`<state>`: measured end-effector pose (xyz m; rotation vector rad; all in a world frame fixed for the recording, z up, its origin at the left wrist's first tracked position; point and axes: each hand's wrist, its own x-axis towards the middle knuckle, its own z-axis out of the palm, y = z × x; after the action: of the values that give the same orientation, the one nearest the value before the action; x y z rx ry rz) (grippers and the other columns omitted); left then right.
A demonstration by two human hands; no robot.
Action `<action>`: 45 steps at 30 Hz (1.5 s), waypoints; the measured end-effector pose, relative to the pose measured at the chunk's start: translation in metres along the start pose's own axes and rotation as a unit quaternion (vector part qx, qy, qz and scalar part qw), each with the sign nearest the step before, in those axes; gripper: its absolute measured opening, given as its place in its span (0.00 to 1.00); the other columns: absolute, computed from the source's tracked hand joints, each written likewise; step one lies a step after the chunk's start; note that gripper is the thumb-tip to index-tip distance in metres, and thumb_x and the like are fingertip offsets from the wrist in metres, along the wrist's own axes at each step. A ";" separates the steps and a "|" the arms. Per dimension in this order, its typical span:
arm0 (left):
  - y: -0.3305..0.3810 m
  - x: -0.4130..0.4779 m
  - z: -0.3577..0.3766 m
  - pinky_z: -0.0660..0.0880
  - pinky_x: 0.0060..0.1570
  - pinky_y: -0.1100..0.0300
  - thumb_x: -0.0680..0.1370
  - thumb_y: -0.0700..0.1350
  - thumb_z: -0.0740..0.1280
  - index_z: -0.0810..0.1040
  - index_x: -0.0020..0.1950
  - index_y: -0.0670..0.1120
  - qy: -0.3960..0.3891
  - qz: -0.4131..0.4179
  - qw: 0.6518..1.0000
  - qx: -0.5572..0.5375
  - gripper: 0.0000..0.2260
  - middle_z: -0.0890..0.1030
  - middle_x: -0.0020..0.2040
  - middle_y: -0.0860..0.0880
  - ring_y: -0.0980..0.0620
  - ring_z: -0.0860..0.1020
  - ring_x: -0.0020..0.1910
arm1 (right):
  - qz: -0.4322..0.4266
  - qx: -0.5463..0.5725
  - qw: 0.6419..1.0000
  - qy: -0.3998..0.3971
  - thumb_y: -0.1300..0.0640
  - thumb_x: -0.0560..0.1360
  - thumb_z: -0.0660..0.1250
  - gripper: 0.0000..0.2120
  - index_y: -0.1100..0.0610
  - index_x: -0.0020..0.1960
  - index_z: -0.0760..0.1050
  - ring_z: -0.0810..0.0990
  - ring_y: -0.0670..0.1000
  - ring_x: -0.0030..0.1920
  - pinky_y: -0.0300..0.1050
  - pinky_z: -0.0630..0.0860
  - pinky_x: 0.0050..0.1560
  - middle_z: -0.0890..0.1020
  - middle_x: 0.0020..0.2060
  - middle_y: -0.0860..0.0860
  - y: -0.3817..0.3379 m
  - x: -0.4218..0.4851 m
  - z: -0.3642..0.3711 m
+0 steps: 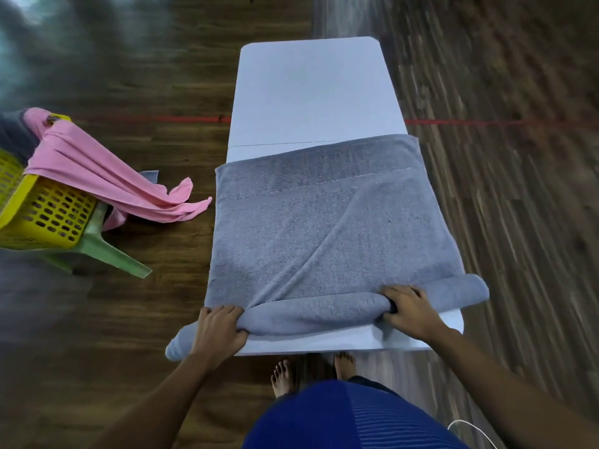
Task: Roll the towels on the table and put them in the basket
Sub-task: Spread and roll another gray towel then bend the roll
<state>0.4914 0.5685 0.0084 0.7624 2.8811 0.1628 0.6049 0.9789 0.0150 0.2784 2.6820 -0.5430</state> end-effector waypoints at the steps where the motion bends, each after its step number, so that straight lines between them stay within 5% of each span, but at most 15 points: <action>1: 0.005 0.003 -0.002 0.68 0.39 0.54 0.65 0.53 0.59 0.77 0.38 0.52 0.000 -0.004 1.000 -0.010 0.10 0.80 0.33 0.53 0.50 0.78 0.34 | 0.012 -0.008 1.000 -0.006 0.42 0.66 0.60 0.26 0.48 0.63 0.74 0.70 0.50 0.65 0.48 0.57 0.66 0.75 0.61 0.46 0.003 -0.004 0.001; 9: 0.015 0.038 -0.018 0.64 0.41 0.55 0.69 0.54 0.53 0.69 0.39 0.52 -0.076 -0.035 0.992 -0.092 0.09 0.79 0.35 0.51 0.47 0.78 0.37 | 0.093 0.055 0.994 -0.036 0.40 0.67 0.57 0.15 0.44 0.51 0.67 0.77 0.51 0.54 0.47 0.57 0.55 0.79 0.45 0.46 0.014 0.002 -0.023; 13: 0.020 0.048 -0.019 0.69 0.51 0.49 0.73 0.49 0.61 0.78 0.47 0.46 0.047 -0.094 0.990 -0.092 0.10 0.80 0.44 0.47 0.45 0.78 0.46 | 0.117 -0.007 0.986 0.122 0.46 0.73 0.68 0.18 0.49 0.60 0.73 0.76 0.56 0.58 0.55 0.61 0.63 0.79 0.53 0.51 0.017 0.011 -0.026; 16: 0.023 0.040 -0.011 0.73 0.53 0.47 0.76 0.50 0.59 0.80 0.54 0.43 0.096 -0.030 0.992 -0.072 0.16 0.82 0.49 0.45 0.44 0.79 0.49 | 0.080 -0.017 0.979 0.189 0.44 0.75 0.68 0.17 0.51 0.60 0.75 0.75 0.56 0.58 0.56 0.62 0.62 0.78 0.56 0.52 0.021 0.007 -0.025; 20: 0.019 0.023 0.007 0.71 0.63 0.46 0.70 0.55 0.69 0.74 0.67 0.45 0.001 0.030 1.000 0.006 0.27 0.79 0.62 0.46 0.45 0.77 0.60 | 0.015 -0.049 0.993 0.104 0.36 0.69 0.71 0.27 0.47 0.64 0.72 0.72 0.52 0.62 0.53 0.60 0.65 0.76 0.59 0.47 0.042 -0.003 -0.018; 24: 0.012 0.029 0.009 0.71 0.63 0.43 0.66 0.47 0.77 0.70 0.71 0.45 -0.065 -0.017 0.997 0.033 0.35 0.76 0.67 0.44 0.43 0.74 0.65 | 0.004 -0.067 0.994 0.088 0.50 0.69 0.73 0.26 0.48 0.66 0.72 0.75 0.54 0.62 0.52 0.61 0.66 0.78 0.61 0.49 0.054 0.000 -0.013; 29: 0.008 0.055 -0.012 0.66 0.64 0.43 0.71 0.51 0.63 0.80 0.52 0.49 -0.043 -0.005 0.998 0.037 0.13 0.83 0.48 0.49 0.46 0.79 0.50 | 0.031 -0.031 0.999 -0.028 0.44 0.68 0.64 0.16 0.43 0.55 0.73 0.77 0.51 0.56 0.52 0.66 0.59 0.81 0.52 0.45 0.050 0.021 -0.042; 33: -0.004 0.077 -0.027 0.56 0.65 0.46 0.70 0.57 0.51 0.72 0.42 0.54 -0.143 -0.032 0.988 -0.047 0.13 0.80 0.41 0.55 0.51 0.78 0.48 | 0.096 0.027 0.985 -0.142 0.40 0.67 0.59 0.19 0.46 0.55 0.68 0.76 0.52 0.51 0.50 0.64 0.53 0.79 0.51 0.48 0.047 0.036 -0.065; 35: -0.008 0.084 -0.030 0.59 0.63 0.47 0.73 0.53 0.58 0.73 0.48 0.53 -0.085 -0.087 0.989 -0.083 0.09 0.80 0.45 0.52 0.48 0.77 0.51 | 0.094 -0.010 0.995 -0.020 0.44 0.71 0.65 0.19 0.50 0.58 0.70 0.75 0.55 0.55 0.51 0.64 0.54 0.78 0.54 0.51 0.049 0.040 -0.064; 37: -0.005 0.085 -0.030 0.68 0.60 0.44 0.75 0.43 0.64 0.76 0.57 0.45 0.055 -0.116 0.988 -0.084 0.11 0.81 0.49 0.44 0.43 0.78 0.50 | 0.083 -0.033 0.985 0.149 0.51 0.74 0.68 0.15 0.54 0.59 0.74 0.76 0.60 0.57 0.54 0.65 0.55 0.78 0.54 0.54 0.047 0.041 -0.057; 39: 0.002 0.083 -0.030 0.73 0.56 0.44 0.76 0.43 0.63 0.77 0.58 0.42 0.117 -0.076 0.986 -0.096 0.12 0.81 0.50 0.41 0.42 0.79 0.50 | 0.051 -0.011 0.975 0.217 0.49 0.75 0.69 0.13 0.54 0.56 0.76 0.76 0.59 0.56 0.54 0.66 0.55 0.79 0.53 0.53 0.042 0.040 -0.052; 42: 0.005 0.077 -0.016 0.68 0.66 0.44 0.73 0.53 0.61 0.74 0.67 0.45 0.003 0.033 0.999 -0.032 0.25 0.78 0.62 0.45 0.44 0.75 0.62 | 0.005 -0.034 0.993 0.116 0.36 0.71 0.69 0.24 0.47 0.62 0.73 0.73 0.52 0.62 0.53 0.63 0.63 0.77 0.59 0.46 0.041 0.037 -0.039; 45: -0.001 0.078 -0.004 0.59 0.72 0.41 0.70 0.50 0.68 0.66 0.74 0.47 -0.086 0.012 0.996 0.023 0.33 0.72 0.70 0.46 0.44 0.69 0.70 | -0.001 -0.092 0.993 0.068 0.42 0.68 0.72 0.29 0.47 0.67 0.70 0.73 0.53 0.64 0.53 0.60 0.67 0.76 0.63 0.47 0.042 0.038 -0.029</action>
<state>0.4229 0.6062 0.0026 0.7796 2.7219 0.0330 0.5721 1.0333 0.0106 0.2688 2.8407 -0.2828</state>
